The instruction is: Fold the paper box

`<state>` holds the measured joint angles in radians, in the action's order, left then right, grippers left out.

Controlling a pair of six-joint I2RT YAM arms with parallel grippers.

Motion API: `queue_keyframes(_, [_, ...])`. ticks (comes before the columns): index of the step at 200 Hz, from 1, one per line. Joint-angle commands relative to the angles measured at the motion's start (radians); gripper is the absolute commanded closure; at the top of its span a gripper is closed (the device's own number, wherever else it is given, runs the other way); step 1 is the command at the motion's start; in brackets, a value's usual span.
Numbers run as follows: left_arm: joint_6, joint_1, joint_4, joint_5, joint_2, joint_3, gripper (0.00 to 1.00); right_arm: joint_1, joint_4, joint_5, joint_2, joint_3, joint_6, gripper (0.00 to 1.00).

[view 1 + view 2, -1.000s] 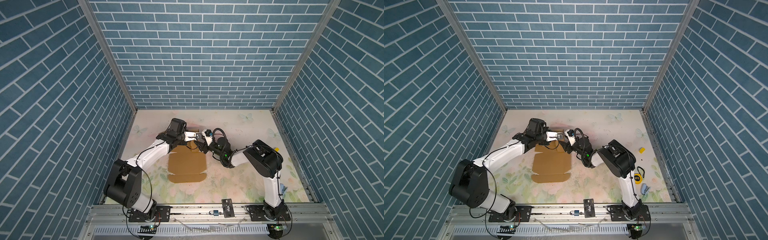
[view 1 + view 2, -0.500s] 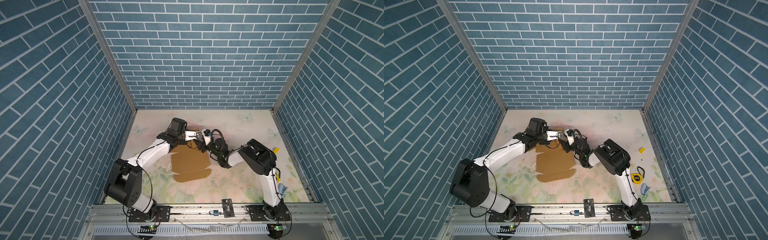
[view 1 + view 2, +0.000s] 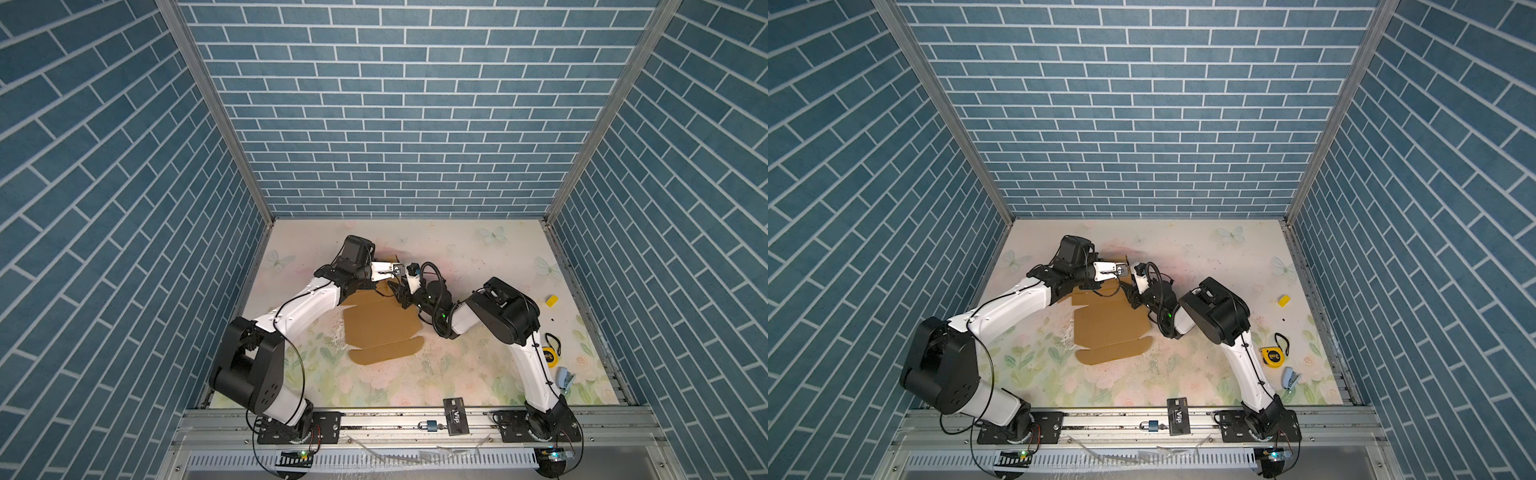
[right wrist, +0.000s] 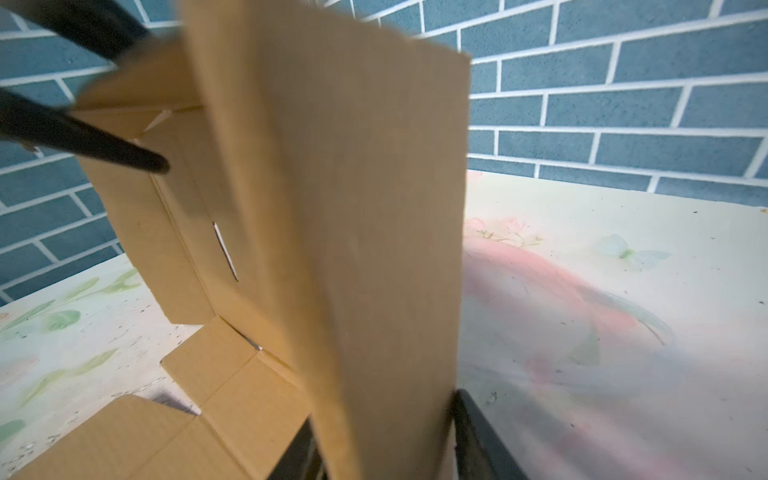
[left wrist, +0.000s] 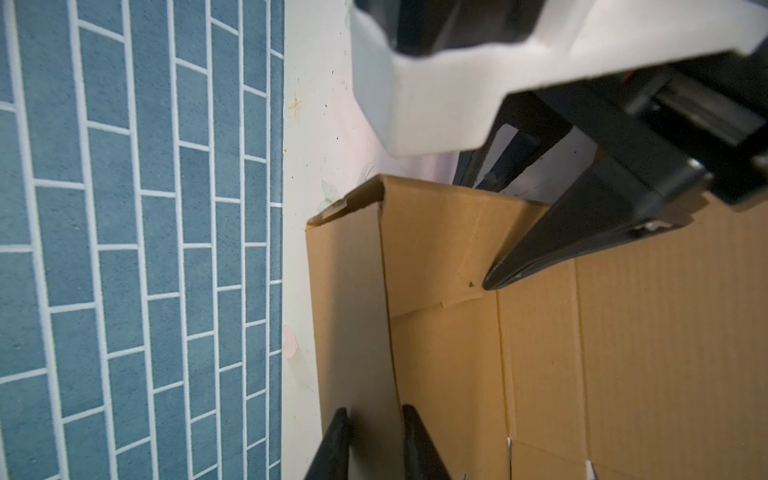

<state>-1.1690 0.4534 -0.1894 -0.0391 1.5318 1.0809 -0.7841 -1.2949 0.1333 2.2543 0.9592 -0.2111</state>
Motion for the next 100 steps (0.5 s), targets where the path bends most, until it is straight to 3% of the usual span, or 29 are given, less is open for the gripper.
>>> queue_keyframes(1, [0.025,0.020,-0.082,-0.044,0.034,0.004,0.77,-0.009,-0.026,-0.035,0.020,0.021,-0.015,0.59])
queue_keyframes(30, [0.055,0.037,-0.132,-0.038,0.025,0.035,0.73,-0.009,-0.014,-0.040,0.001,0.027,-0.013,0.65])
queue_keyframes(55, [0.138,0.039,-0.269,-0.062,0.016,0.123,0.64,-0.007,-0.009,-0.040,-0.001,0.030,-0.008,0.67])
queue_keyframes(71, [0.236,0.039,-0.406,-0.086,0.009,0.214,0.52,-0.007,-0.007,-0.032,-0.011,0.026,-0.004,0.70])
queue_keyframes(100, [0.453,0.035,-0.632,-0.177,-0.019,0.360,0.43,-0.008,-0.005,-0.003,-0.029,0.018,0.011,0.73])
